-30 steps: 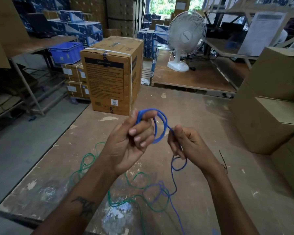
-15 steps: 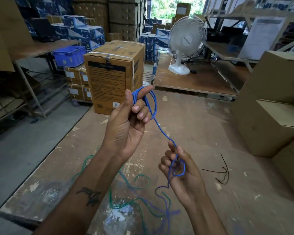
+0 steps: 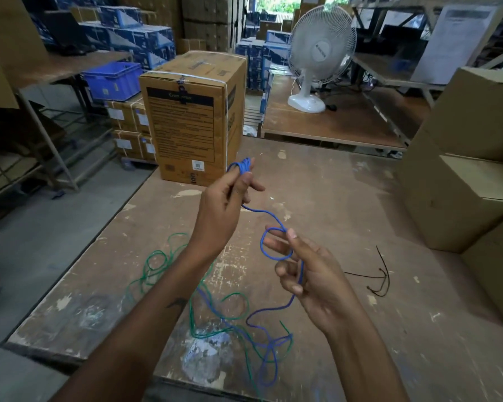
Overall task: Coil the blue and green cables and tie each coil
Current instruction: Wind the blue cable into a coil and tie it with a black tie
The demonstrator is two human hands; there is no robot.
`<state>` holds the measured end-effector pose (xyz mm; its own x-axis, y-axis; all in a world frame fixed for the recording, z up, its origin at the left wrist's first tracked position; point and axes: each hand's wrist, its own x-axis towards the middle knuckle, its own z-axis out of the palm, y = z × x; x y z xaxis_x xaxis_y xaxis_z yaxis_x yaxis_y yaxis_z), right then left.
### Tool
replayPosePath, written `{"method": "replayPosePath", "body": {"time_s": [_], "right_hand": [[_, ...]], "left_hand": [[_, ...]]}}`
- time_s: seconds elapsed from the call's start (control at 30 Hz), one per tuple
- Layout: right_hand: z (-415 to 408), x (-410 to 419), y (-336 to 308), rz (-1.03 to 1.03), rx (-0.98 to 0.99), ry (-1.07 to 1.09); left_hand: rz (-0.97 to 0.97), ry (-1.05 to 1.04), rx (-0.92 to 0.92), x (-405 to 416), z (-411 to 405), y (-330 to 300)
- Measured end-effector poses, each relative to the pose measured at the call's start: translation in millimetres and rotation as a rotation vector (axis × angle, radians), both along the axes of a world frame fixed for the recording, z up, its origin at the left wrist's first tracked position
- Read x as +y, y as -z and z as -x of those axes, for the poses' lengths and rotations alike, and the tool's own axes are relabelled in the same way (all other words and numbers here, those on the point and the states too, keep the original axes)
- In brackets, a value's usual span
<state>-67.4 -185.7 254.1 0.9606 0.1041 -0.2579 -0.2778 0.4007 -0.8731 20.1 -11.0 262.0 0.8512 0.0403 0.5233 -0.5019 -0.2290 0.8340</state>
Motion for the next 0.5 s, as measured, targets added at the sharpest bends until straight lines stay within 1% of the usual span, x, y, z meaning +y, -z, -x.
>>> {"method": "replayPosePath", "body": {"time_s": [0.07,0.13,0.23,0.3,0.37,0.43,0.47,0.5], "right_hand": [[-6,-6,-4,0.096,-0.074,0.047],[-12,-13,-10,0.158,-0.117,0.088],[-17,-27,-19,0.163,-0.105,0.068],[-16,-34,-26,0.145,-0.084,0.005],[-13,-39,-30,0.146,-0.069,-0.044],[-10,-44,-31,0.191,-0.087,-0.070],[-8,-47,-30,0.229,-0.114,-0.094],[-5,-50,-28,0.269,-0.156,-0.129]], "left_hand": [[-0.224,0.003,-0.073,0,1,4],[-0.398,0.021,-0.165,-1,3,5],[-0.593,0.077,-0.266,-4,8,5],[-0.663,0.107,-0.293,-7,9,5],[-0.672,0.112,-0.296,-9,10,4],[-0.608,0.091,-0.258,-10,14,2],[-0.529,0.082,-0.202,-10,17,-1],[-0.403,0.088,-0.111,-11,19,-2]]}}
